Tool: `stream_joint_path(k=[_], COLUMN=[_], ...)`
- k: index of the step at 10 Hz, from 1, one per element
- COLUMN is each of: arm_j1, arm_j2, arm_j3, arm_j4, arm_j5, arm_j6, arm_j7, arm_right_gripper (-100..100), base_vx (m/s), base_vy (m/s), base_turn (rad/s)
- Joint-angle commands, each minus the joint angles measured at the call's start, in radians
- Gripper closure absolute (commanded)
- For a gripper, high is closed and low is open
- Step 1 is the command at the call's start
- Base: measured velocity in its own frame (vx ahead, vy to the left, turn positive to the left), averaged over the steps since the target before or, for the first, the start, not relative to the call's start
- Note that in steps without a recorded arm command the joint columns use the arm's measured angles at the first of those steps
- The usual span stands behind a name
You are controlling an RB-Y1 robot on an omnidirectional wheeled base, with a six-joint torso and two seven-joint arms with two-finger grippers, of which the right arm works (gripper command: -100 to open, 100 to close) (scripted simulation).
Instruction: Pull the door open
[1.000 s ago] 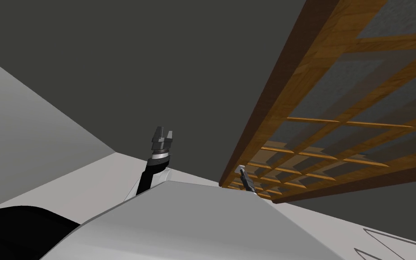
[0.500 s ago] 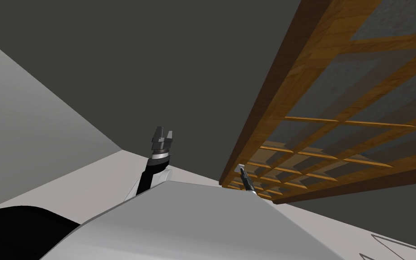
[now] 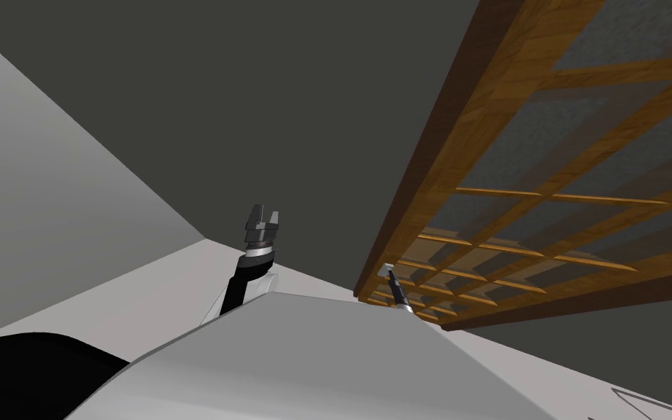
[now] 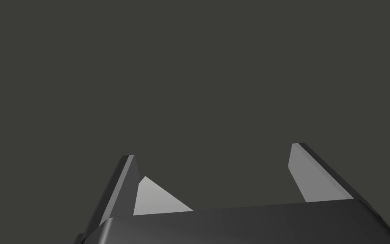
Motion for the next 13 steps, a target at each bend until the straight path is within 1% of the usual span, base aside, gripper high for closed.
stream_joint_path(k=[1,2,3,5,6,7,8,9,10,11,12,13], arm_j1=[0.000,-0.004,-0.004,-0.014,-0.014,-0.019,-0.019,-0.024,-0.024,-0.030,-0.030,-0.035], arm_j2=[0.011,0.010,0.010,0.007,0.007,0.006,0.006,0.004,0.004,0.003,0.003,0.002], arm_j3=[0.021,0.035,0.035,0.062,0.062,0.076,0.076,0.090,0.090,0.105,0.105,0.119], arm_j4=[-0.013,-0.012,-0.012,-0.009,-0.009,-0.008,-0.008,-0.006,-0.006,-0.005,-0.005,-0.004], arm_j5=[-0.008,-0.033,-0.033,-0.081,-0.081,-0.106,-0.106,-0.131,-0.131,-0.157,-0.157,-0.183], arm_j6=[0.000,0.003,0.003,0.009,0.009,0.013,0.013,0.016,0.016,0.020,0.020,0.023], arm_j7=[-0.041,-0.072,-0.082,-0.148,-0.165,-0.198,-0.206,-0.243,-0.248,-0.286,-0.290,-0.329], arm_right_gripper=[100,100,100,100,100,100,100,100,100,100,100,100], base_vx=[-0.057,-0.056,-0.034,-0.046,-0.047,-0.048,-0.040,-0.042,-0.039,-0.056,-0.043,-0.040], base_vy=[-0.019,-0.018,-0.015,-0.025,-0.025,-0.020,-0.014,-0.019,-0.015,-0.012,-0.015,-0.016], base_turn=[0.046,0.051,0.025,0.079,0.034,0.053,0.029,0.069,0.036,0.065,0.044,0.055])
